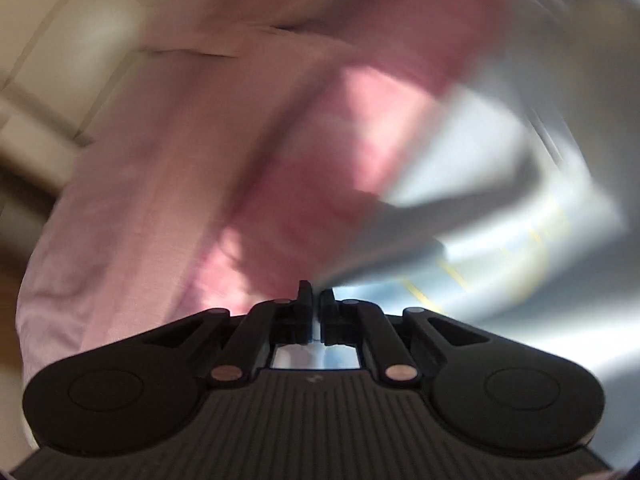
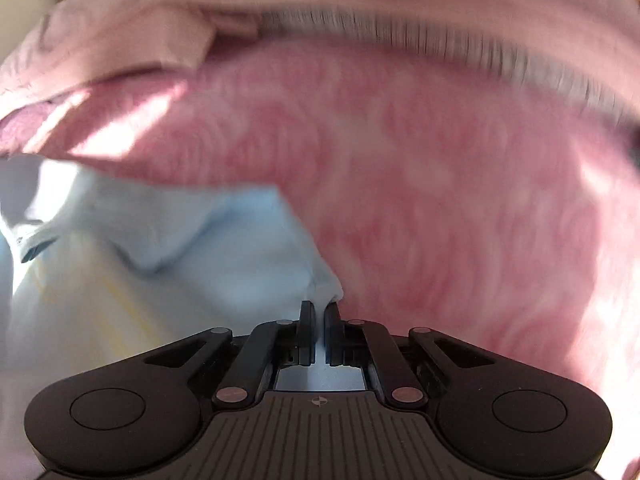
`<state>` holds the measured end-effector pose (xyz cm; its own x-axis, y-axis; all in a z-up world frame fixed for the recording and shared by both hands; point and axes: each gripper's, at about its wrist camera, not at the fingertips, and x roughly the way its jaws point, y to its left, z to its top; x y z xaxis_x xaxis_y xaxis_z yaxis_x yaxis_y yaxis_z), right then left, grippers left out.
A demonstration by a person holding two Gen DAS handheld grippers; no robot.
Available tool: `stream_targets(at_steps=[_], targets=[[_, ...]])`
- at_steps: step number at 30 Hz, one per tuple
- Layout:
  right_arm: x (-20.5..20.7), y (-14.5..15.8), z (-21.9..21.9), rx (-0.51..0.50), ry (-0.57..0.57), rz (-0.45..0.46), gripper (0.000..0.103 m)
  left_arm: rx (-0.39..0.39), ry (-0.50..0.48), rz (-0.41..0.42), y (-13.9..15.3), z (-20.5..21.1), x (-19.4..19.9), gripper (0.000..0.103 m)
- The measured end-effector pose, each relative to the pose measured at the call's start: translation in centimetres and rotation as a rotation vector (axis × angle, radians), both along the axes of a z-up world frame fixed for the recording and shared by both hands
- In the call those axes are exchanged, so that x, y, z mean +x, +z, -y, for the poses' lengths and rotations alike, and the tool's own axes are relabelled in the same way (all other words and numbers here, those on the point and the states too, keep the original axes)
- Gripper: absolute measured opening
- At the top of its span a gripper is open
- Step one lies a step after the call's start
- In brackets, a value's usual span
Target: Fold clothes
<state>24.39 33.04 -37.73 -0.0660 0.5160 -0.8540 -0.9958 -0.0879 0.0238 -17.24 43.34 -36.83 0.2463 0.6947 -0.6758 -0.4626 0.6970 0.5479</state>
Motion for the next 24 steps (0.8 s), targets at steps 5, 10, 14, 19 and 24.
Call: stream_targets(at_steps=[5, 10, 14, 19, 24], targets=[[0.2, 4.6, -2.8, 0.209, -0.133, 0.08, 0.004, -0.009, 0.348, 0.26, 4.0, -7.3, 0.2, 0.023], [-0.5, 5.3, -2.5, 0.19, -0.223, 0.126, 0.066, -0.161, 0.549, 0.363, 4.4, -6.6, -3.1, 0.047], [-0.5, 5.9, 3.4, 0.131, -0.294, -0.123, 0.066, -0.402, 0.623, 0.433, 2.9, -1.2, -8.5, 0.046], [-2.1, 4.4, 13.7, -0.035, -0.383, -0.464, 0.066, -0.682, 0.756, 0.576, 0.5, 8.6, -15.0, 0.046], [-4.6, 1.6, 23.1, -0.16, -0.547, -0.659, 0.066, -0.8, 0.818, 0.744, -2.1, 15.0, -17.8, 0.059]])
